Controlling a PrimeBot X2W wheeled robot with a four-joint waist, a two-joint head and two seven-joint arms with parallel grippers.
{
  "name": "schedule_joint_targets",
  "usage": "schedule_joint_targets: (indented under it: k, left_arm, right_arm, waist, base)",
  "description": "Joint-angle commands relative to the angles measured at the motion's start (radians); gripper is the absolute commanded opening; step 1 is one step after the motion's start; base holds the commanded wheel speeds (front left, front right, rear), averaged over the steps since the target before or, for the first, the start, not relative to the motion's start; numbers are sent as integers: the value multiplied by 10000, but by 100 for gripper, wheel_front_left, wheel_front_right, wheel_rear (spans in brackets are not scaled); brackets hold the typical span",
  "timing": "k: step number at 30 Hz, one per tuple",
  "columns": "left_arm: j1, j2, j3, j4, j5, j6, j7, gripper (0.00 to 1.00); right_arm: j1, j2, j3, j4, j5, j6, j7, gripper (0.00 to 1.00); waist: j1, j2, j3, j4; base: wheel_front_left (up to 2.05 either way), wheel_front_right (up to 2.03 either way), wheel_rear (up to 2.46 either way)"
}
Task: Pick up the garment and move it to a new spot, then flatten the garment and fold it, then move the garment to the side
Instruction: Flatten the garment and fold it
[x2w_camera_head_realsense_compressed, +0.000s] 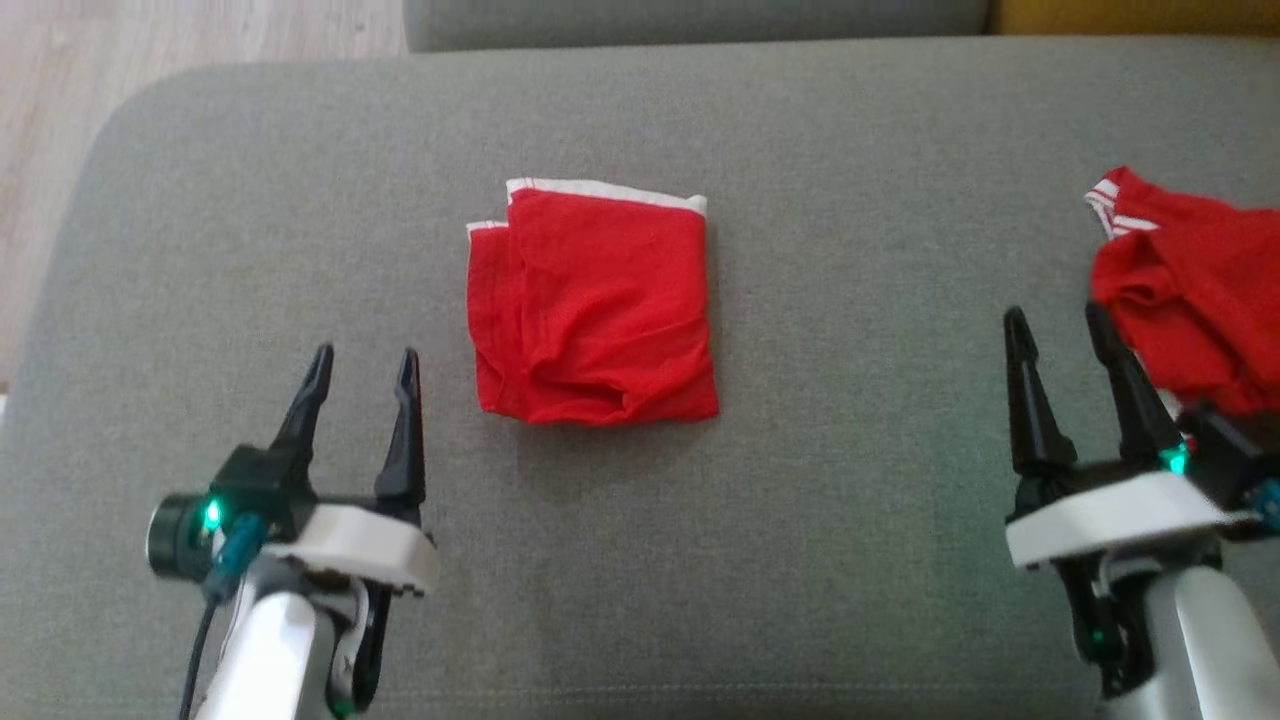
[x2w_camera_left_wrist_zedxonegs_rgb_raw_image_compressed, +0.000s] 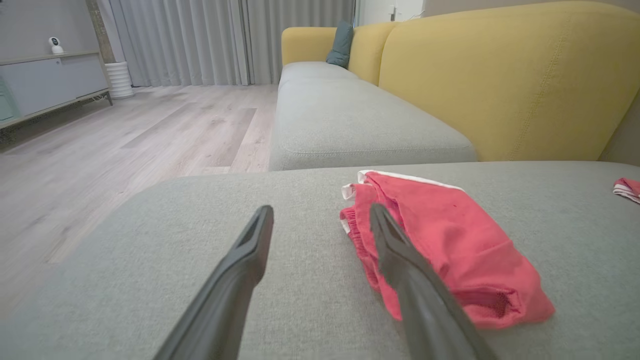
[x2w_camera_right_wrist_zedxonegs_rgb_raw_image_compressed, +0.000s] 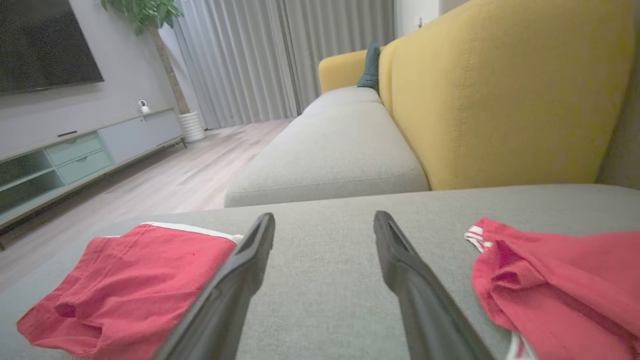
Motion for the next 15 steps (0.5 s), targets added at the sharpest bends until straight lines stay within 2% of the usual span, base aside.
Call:
schedule_joint_targets:
  k: [1,15]
  left_arm:
    - [-162,214,347,-299,16,54,-20,100]
    - [523,319,381,-481,-164,310,150,100]
  right_arm:
    - [-47,21,148,-424,-72,-9,36,100]
    - [1046,272,-210,-1201,-346,-9,705,100]
  waist:
    - [0,-1,-148,-22]
    - [0,-1,-732,-103]
  base:
    - [0,0,0]
    - [0,0,0]
